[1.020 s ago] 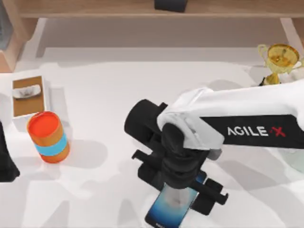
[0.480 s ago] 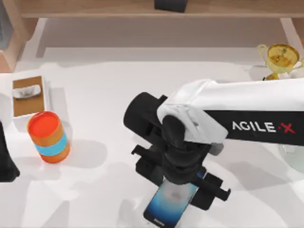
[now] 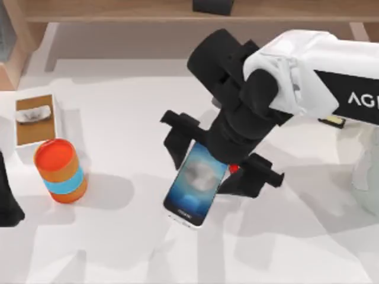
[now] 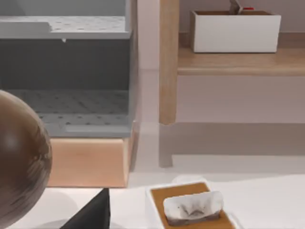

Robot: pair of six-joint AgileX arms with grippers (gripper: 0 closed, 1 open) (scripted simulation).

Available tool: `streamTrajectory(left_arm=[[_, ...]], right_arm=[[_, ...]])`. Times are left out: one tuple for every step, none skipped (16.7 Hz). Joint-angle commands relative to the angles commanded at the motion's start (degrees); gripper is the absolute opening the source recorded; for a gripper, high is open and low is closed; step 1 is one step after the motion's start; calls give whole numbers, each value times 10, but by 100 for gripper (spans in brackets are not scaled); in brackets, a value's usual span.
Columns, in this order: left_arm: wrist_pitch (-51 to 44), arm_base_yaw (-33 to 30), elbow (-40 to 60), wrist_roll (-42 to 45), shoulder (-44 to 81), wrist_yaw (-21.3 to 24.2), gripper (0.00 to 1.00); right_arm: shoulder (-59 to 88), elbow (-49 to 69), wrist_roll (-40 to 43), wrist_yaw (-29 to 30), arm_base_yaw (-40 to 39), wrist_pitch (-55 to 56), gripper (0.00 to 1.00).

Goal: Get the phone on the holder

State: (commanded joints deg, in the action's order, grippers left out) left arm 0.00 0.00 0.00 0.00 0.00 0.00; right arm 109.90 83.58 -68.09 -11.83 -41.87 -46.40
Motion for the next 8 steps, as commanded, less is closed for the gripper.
streamTrajectory(left_arm=[[0, 0, 0, 0, 0, 0, 100], [0, 0, 0, 0, 0, 0, 100], [0, 0, 0, 0, 0, 0, 100], [0, 0, 0, 0, 0, 0, 100], [0, 0, 0, 0, 0, 0, 100], [0, 0, 0, 0, 0, 0, 100], [0, 0, 0, 0, 0, 0, 100], [0, 0, 0, 0, 0, 0, 100]], right_arm=[[-11, 8, 45, -28, 32, 12, 0], [-22, 14, 93, -56, 69, 25, 0], [-33, 19, 145, -83, 110, 38, 0], [-45, 21, 197, -108, 155, 51, 0], [-57, 21, 249, -131, 201, 65, 0], [-70, 20, 299, -151, 249, 78, 0], [-83, 19, 346, -169, 295, 91, 0], [-95, 18, 391, -186, 337, 103, 0]])
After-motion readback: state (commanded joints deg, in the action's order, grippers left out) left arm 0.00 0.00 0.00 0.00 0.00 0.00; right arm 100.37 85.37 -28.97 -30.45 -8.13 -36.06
